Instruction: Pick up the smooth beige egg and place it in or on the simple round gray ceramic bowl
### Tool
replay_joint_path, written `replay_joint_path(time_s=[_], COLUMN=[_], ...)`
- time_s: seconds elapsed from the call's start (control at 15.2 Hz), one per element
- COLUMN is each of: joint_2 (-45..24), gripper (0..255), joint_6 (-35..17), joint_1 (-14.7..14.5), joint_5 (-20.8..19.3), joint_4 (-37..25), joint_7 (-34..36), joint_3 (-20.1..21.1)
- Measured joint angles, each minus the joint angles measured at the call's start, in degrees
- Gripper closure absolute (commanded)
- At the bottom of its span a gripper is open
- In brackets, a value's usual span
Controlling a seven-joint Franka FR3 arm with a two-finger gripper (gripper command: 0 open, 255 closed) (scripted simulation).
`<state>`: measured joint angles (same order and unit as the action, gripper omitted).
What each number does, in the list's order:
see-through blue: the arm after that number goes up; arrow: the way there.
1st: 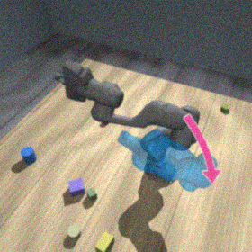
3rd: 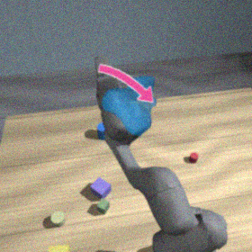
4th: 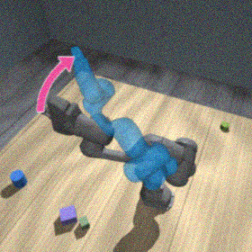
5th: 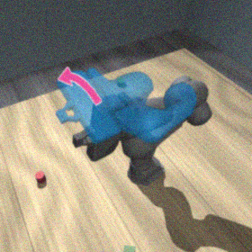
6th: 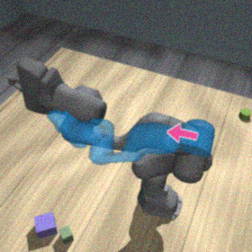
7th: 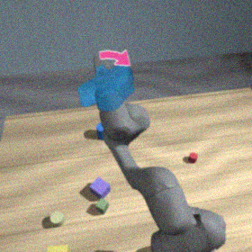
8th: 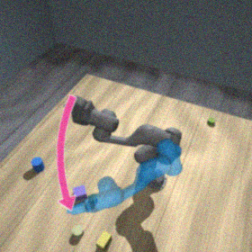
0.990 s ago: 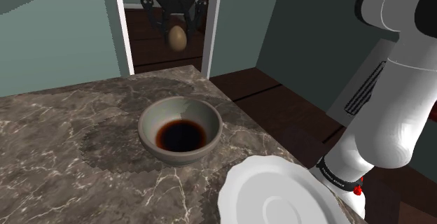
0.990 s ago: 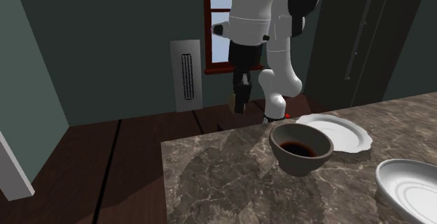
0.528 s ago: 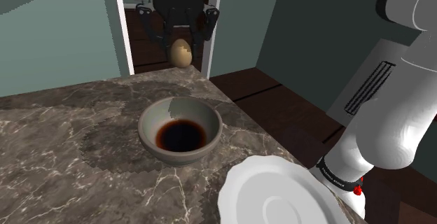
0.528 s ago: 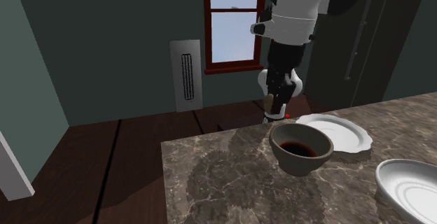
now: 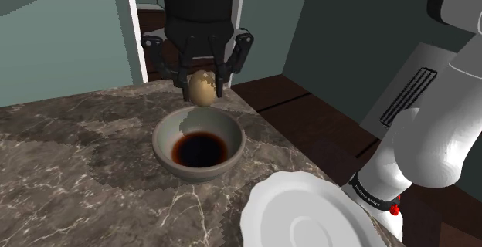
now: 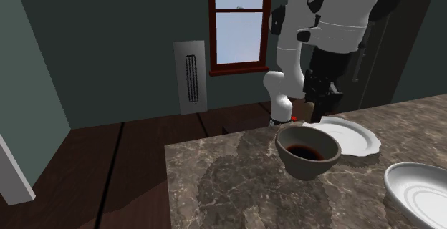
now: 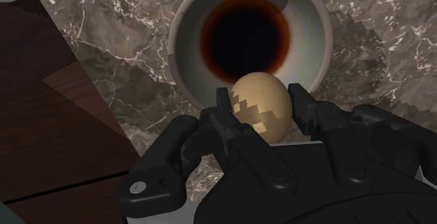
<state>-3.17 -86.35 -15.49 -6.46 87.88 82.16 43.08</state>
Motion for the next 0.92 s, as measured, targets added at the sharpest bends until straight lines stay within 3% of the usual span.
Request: replay_joint_path(time_s=[0.92], joint_2=[1.8], gripper=[255], joint_6=[-9.2], joint_1=[0.6], joint_5=[1.2], joint_4=[10.5], joint_7=[-0.1], joint_3=[-0.4])
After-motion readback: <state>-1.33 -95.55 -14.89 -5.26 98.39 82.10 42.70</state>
